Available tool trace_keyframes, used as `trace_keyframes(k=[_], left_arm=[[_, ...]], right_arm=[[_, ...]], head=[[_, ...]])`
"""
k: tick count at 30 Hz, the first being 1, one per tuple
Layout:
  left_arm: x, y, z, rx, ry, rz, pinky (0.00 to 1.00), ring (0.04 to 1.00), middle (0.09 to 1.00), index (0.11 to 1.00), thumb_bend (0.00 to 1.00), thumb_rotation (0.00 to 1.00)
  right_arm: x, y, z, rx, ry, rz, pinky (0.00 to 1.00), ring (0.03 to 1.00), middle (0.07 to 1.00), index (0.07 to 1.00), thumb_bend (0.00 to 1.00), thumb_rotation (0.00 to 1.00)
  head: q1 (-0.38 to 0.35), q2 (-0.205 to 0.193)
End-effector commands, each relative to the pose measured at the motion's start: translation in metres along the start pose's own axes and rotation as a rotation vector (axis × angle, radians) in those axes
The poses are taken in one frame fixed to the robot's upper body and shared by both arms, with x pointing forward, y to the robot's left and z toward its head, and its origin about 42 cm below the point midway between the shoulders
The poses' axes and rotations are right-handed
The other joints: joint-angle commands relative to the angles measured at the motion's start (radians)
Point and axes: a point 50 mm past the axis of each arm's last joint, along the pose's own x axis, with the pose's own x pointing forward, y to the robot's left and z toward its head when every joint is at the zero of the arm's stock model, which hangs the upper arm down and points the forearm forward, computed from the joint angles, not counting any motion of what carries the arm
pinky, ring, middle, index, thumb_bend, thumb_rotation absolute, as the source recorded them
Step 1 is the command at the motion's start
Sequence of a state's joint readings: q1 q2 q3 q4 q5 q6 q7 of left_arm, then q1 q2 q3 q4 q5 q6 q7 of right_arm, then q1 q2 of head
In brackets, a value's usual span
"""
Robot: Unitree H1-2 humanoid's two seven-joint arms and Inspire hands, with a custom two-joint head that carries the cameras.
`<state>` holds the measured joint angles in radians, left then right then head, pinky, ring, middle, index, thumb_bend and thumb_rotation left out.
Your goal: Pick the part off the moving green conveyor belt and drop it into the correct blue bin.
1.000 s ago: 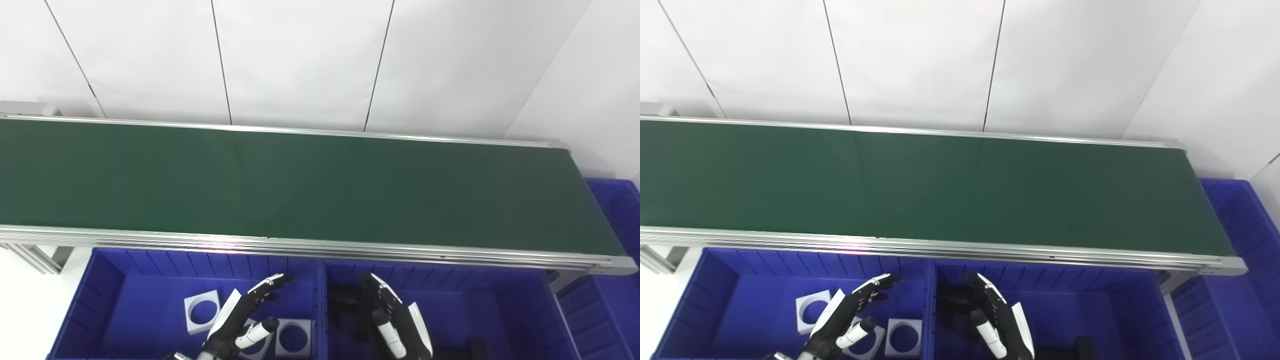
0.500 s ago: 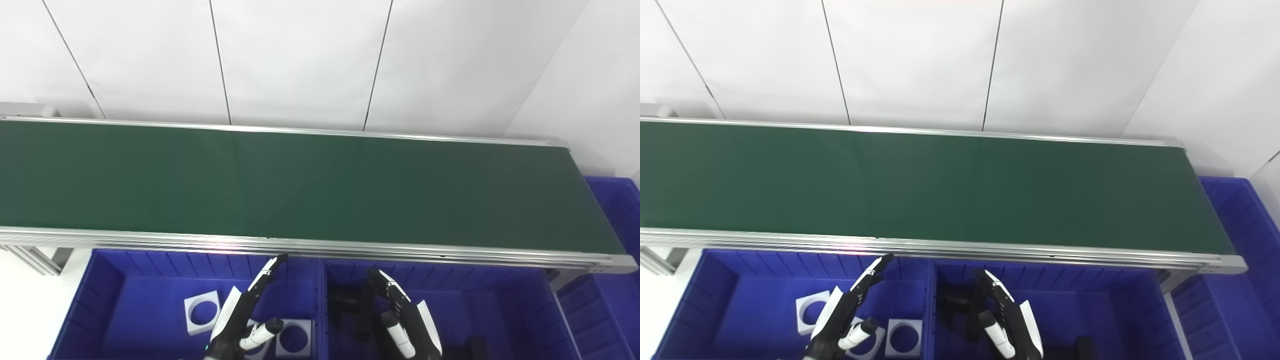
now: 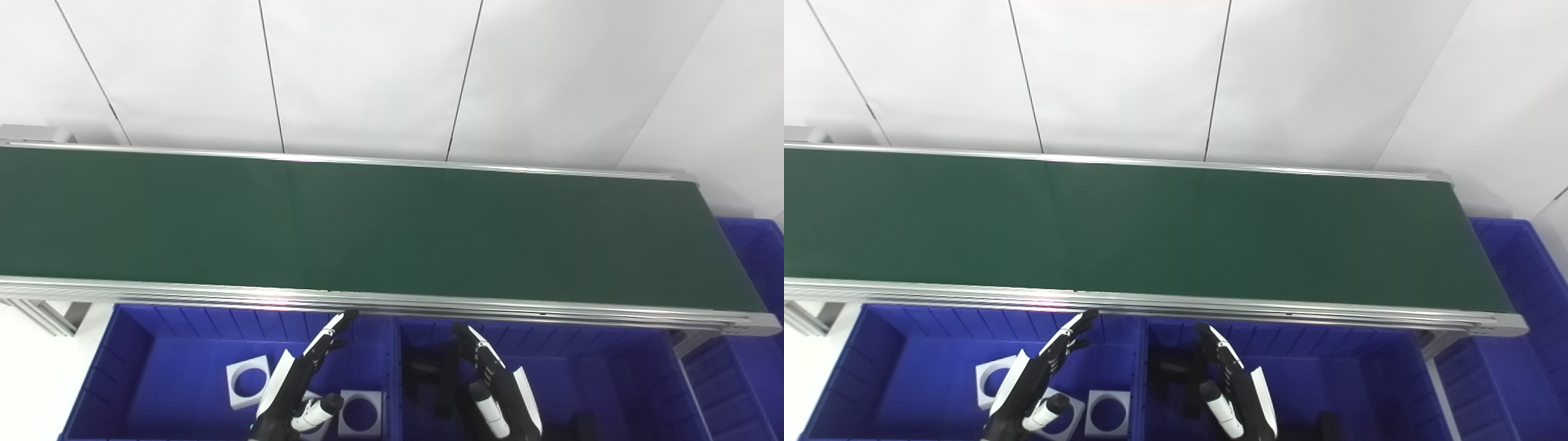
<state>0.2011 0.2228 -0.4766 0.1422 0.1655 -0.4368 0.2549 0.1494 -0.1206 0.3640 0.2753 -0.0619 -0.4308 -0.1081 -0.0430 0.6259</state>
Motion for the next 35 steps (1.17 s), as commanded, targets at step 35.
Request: trace_keyframes(k=[35], left_arm=[[0.015,0.010,0.017,-0.067,-0.080,0.000,0.88,0.934,0.947,0.912,0.90,1.00]], right_arm=[[0.018,-0.003,0.026,0.002,-0.133,0.016,0.90,0.894,0.904,0.870,0.85,0.97]], head=[[-0.046,0.155]])
